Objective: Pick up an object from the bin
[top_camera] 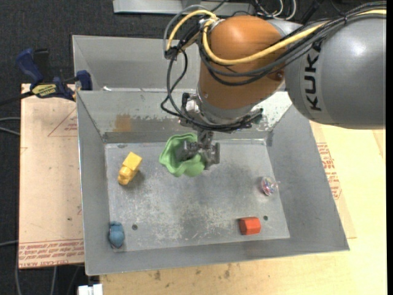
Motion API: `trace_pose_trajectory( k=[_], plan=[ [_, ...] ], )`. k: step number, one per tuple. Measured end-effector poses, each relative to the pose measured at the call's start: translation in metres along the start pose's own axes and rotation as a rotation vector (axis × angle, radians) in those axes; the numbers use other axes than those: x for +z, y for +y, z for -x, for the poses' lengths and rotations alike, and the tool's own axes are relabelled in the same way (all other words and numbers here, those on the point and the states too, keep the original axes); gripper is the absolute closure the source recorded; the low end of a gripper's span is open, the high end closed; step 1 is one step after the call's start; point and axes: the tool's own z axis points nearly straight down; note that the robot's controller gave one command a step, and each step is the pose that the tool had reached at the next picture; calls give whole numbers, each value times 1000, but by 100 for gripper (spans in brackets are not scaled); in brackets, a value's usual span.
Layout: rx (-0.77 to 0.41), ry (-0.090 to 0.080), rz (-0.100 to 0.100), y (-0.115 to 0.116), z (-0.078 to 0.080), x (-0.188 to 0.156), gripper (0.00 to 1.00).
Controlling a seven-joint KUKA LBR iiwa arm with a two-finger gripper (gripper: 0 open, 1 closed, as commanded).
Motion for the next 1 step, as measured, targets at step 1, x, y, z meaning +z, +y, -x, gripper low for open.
trace_pose_trajectory(
  k=[1],
  plan=[
    [-95, 5, 13, 1, 4, 40, 100]
  ],
)
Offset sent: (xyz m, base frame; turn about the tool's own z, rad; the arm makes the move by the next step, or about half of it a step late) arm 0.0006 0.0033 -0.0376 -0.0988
